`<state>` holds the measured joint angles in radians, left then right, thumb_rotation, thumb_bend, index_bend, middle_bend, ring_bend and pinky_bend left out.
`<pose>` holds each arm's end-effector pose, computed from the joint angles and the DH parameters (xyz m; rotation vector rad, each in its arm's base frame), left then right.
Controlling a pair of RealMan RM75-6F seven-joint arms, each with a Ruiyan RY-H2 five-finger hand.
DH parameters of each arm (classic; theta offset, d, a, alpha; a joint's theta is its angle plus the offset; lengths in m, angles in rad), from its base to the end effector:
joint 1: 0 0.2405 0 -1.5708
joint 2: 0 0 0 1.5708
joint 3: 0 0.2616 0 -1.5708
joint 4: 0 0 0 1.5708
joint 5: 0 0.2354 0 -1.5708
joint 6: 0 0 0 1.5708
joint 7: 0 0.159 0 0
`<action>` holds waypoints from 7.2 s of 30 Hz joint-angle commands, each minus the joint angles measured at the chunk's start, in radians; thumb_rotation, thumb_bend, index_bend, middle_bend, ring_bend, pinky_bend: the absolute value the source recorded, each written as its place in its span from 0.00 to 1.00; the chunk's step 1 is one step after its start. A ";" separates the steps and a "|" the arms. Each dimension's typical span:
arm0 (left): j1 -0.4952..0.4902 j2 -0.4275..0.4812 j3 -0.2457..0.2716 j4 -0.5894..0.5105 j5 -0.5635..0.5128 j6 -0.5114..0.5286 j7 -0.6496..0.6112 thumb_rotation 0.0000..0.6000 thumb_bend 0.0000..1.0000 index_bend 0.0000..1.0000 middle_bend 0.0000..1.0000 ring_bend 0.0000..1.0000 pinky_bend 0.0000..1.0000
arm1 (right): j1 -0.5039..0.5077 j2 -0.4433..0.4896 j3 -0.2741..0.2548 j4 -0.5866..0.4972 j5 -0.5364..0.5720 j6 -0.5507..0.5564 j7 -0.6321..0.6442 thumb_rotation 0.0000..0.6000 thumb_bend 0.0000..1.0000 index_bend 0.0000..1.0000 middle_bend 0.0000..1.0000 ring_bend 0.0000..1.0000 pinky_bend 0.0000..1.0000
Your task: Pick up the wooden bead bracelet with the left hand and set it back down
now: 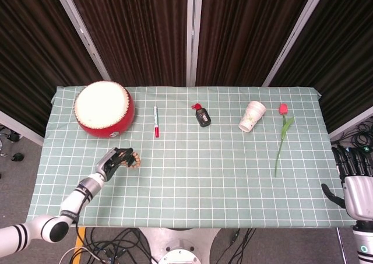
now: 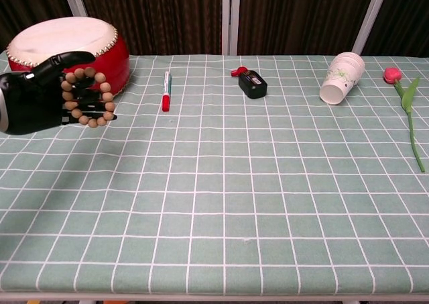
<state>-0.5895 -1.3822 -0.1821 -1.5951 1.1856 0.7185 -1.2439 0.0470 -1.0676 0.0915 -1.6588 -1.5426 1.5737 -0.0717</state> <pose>-0.2016 0.3271 -0.0313 -0.7739 -2.5719 -1.3685 -0.3118 -0.1946 0.1671 1.3512 -0.7538 0.9252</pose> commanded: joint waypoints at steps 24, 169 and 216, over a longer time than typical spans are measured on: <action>0.065 -0.041 -0.042 0.000 0.023 0.016 0.099 0.54 0.44 0.80 0.79 0.48 0.12 | -0.006 0.001 -0.002 0.000 0.002 0.007 -0.001 1.00 0.12 0.00 0.07 0.00 0.00; 0.035 -0.079 0.030 0.067 0.195 0.117 -0.014 0.71 0.62 0.51 0.67 0.50 0.12 | -0.018 0.017 0.004 -0.020 0.013 0.017 -0.012 1.00 0.12 0.00 0.08 0.00 0.00; 0.136 -0.133 0.033 0.212 0.318 0.602 1.064 1.00 0.24 0.29 0.30 0.13 0.08 | -0.008 0.010 -0.017 0.037 0.007 -0.027 0.086 1.00 0.12 0.00 0.08 0.00 0.00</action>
<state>-0.4968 -1.5475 -0.1229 -1.3488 1.5273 1.2497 -0.1962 0.0380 -1.0615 0.0777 -1.6262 -1.5385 1.5527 0.0076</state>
